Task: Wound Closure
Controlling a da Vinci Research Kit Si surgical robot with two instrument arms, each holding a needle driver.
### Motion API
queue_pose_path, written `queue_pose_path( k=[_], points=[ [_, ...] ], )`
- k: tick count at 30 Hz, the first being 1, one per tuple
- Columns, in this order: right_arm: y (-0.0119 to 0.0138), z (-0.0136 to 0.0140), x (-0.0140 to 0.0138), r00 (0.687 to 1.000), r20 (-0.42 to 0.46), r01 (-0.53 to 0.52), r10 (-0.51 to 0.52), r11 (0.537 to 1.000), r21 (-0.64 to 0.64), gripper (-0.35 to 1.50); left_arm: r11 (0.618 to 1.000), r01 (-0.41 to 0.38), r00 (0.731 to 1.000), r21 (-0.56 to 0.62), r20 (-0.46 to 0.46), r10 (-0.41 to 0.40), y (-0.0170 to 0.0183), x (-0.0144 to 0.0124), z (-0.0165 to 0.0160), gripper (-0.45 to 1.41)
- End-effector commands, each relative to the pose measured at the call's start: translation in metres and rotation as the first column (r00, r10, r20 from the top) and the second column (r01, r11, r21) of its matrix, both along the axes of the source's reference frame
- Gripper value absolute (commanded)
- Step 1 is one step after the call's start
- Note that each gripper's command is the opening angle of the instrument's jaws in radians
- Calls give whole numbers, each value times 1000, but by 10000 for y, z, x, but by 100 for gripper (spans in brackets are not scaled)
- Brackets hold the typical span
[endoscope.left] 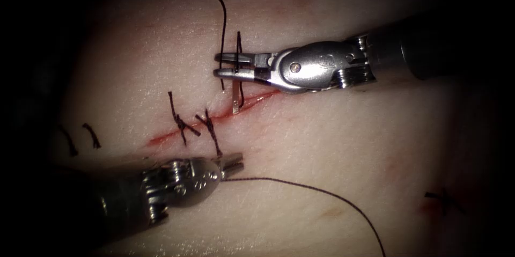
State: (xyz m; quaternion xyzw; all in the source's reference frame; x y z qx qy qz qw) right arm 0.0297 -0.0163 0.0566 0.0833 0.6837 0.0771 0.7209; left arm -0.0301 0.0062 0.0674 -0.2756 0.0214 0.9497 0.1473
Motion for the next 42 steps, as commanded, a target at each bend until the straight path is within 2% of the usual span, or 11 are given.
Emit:
queue_pose_path(
  k=[1, 12, 22, 25, 38, 42],
  points=[
    [-5, 4, 7, 1000, -1, 4, -4, 1000, 12, -35, 1000, -1, 1000, -3, 0, 1, 0, -4, 7, 14],
    [-5, 5, 8, 999, 19, 34, -35, 998, 57, -35, 1000, 6, 1000, -2, 6, -6, -2, -1, 9, 14],
    [-2, 6, 12, 998, 29, 43, -48, 987, 152, -35, 1000, 5, 1000, -6, -1, -5, -4, -2, 15, 14],
    [-1, 7, 15, 997, 24, 69, -77, 970, 233, -35, 1000, 9, 1000, 0, -5, -9, -5, -1, 22, 14],
    [-8, 13, 17, 991, 33, 109, -129, 929, 354, -35, 1000, 5, 1000, 0, -6, -5, -6, 2, 24, 14],
    [-13, 14, 18, 989, 38, 113, -143, 898, 426, -35, 1000, 5, 1000, 0, -6, -5, -5, 3, 24, 14]
  ],
)
